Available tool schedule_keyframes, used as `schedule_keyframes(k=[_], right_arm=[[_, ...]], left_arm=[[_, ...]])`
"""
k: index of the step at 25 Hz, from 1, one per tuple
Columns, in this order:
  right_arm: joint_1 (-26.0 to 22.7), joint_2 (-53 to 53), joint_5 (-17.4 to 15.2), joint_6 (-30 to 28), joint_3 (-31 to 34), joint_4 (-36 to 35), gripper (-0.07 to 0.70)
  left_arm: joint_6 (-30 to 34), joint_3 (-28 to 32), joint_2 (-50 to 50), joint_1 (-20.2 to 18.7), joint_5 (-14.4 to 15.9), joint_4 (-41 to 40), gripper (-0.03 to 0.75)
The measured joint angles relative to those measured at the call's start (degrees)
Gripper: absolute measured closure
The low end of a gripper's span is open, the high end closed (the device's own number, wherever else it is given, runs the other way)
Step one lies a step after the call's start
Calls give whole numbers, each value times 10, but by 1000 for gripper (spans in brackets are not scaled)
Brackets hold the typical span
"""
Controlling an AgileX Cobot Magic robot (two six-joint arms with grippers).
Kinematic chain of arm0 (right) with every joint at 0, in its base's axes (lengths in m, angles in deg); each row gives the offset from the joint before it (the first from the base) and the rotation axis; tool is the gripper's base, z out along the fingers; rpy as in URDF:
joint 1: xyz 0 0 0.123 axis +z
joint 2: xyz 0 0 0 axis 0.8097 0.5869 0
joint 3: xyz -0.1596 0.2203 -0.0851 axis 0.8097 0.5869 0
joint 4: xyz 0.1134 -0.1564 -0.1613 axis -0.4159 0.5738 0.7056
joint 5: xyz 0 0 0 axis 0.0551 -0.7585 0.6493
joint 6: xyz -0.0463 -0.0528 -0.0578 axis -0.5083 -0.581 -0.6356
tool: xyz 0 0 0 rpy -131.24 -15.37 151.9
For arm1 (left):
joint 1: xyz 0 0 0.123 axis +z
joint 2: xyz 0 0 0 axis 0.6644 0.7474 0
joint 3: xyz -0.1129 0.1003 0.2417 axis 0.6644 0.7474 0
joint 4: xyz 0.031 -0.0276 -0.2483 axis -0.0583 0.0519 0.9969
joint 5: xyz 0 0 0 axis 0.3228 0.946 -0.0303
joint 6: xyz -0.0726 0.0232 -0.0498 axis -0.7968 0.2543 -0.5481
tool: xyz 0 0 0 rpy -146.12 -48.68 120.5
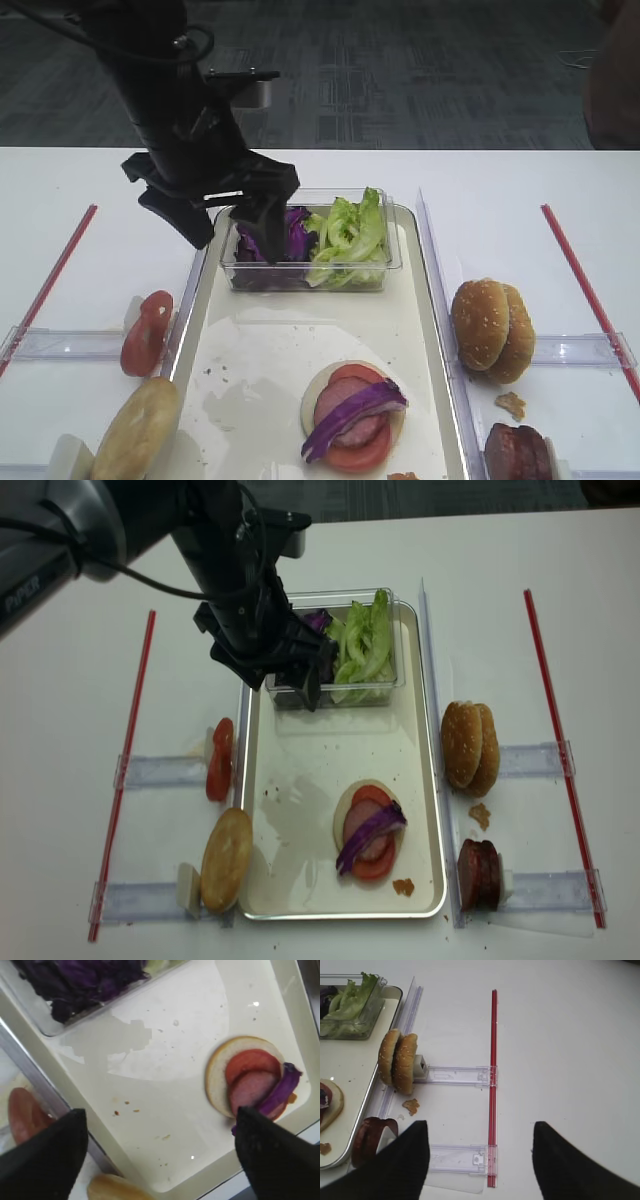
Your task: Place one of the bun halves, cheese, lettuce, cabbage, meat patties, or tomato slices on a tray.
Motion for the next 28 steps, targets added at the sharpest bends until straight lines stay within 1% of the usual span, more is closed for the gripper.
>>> schedule_keyframes(k=[5,7,15,21,28], right_arm=[[0,0,0,0,0,0,184],[0,0,0,0,0,0,188],[0,0,0,0,0,0,189],[0,0,0,0,0,0,189],[0,0,0,0,0,0,189]], left_arm=[[-8,0,0,38,0,-42,155],[-10,0,0,55,0,-47,155],[-11,0,0,135,2,-97,155],[-11,0,0,200,2,-99,155],[-11,0,0,260,2,-100,155]])
